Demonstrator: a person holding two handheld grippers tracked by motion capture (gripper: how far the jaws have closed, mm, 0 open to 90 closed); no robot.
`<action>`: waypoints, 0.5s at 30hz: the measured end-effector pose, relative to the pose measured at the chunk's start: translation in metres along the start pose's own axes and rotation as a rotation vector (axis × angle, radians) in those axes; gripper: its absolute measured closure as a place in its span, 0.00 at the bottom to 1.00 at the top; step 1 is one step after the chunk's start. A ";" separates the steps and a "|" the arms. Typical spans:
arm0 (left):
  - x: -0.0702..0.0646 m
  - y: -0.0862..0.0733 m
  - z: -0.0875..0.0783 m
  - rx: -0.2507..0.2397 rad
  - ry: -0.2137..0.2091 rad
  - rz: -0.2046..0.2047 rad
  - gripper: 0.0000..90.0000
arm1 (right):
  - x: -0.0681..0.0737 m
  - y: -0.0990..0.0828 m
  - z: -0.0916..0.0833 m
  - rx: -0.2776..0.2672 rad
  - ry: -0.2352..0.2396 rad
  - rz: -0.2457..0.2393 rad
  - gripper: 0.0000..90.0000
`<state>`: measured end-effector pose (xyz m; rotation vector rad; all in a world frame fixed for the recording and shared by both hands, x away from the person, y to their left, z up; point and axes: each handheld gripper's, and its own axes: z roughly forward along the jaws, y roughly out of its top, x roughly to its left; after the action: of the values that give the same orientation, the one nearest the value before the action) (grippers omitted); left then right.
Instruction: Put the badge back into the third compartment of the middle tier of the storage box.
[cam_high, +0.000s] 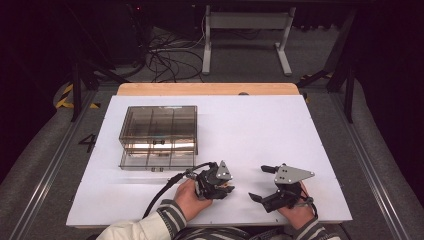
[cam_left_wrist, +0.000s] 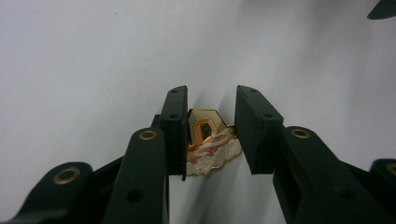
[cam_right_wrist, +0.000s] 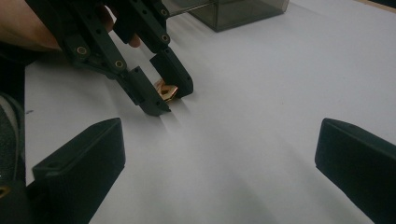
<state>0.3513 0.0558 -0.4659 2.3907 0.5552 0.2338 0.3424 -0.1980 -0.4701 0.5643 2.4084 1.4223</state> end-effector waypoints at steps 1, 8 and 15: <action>0.000 0.000 0.000 0.002 -0.001 0.001 0.73 | 0.000 0.000 0.000 0.000 0.000 0.000 0.02; -0.001 0.001 -0.003 -0.016 -0.002 0.010 0.74 | 0.000 0.000 0.000 0.000 0.001 0.000 0.02; -0.001 0.003 -0.013 -0.046 -0.006 0.013 0.74 | 0.000 0.000 0.000 -0.001 0.002 0.000 0.02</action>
<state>0.3479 0.0607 -0.4539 2.3507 0.5268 0.2427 0.3424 -0.1980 -0.4701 0.5626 2.4089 1.4241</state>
